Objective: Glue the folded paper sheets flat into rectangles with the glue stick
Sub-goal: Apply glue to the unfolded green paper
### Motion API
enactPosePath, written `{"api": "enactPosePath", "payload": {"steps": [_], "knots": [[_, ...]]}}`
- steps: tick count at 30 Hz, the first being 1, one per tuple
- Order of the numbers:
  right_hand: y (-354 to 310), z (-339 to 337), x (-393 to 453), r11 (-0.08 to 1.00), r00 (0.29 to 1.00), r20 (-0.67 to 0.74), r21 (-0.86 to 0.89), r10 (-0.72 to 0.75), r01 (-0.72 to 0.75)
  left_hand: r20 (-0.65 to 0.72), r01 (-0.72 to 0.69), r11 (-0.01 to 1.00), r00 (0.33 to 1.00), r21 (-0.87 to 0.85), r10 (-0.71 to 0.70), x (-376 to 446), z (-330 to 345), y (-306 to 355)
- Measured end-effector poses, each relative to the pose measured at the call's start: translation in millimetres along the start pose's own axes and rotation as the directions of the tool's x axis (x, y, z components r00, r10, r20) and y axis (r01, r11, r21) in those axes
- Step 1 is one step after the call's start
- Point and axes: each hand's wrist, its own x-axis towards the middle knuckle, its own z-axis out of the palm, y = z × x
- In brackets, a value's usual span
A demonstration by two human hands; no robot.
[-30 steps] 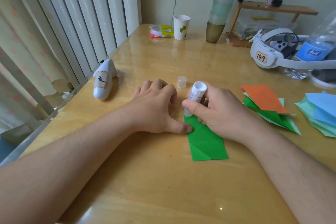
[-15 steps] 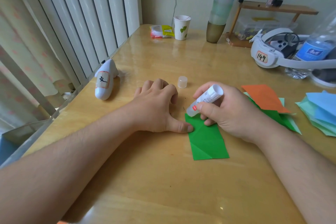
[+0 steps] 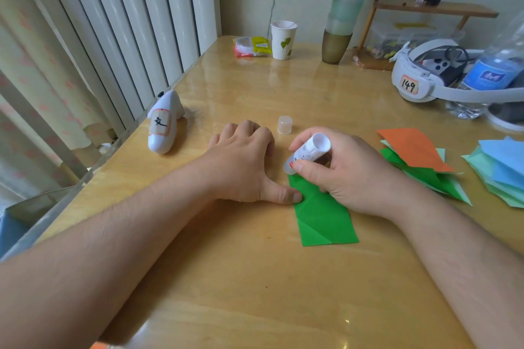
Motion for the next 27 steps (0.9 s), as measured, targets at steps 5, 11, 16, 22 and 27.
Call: {"api": "enactPosePath", "payload": {"steps": [5, 11, 16, 22, 27], "knots": [[8, -1, -2, 0.964, 0.997, -0.054, 0.263, 0.059, -0.043, 0.016, 0.013, 1.000, 1.000, 0.005, -0.013, -1, -1, 0], [7, -5, -9, 0.950, 0.999, 0.032, 0.308, 0.036, -0.044, 0.009, -0.001, 1.000, 1.000, -0.013, 0.001, -2, -1, -1], [10, -7, -10, 0.981, 0.996, 0.081, 0.191, 0.025, -0.041, 0.006, 0.001, 1.000, 1.000, -0.022, -0.001, -2, -1, 0], [9, -18, -13, 0.999, 0.995, 0.095, 0.043, -0.011, 0.007, 0.010, -0.003, 1.000, 1.000, -0.016, 0.003, -2, -2, -1], [9, -24, -17, 0.999, 0.997, 0.077, 0.018, 0.030, -0.031, 0.013, -0.005, 1.000, 1.000, -0.009, 0.005, -2, -2, -1]]}}
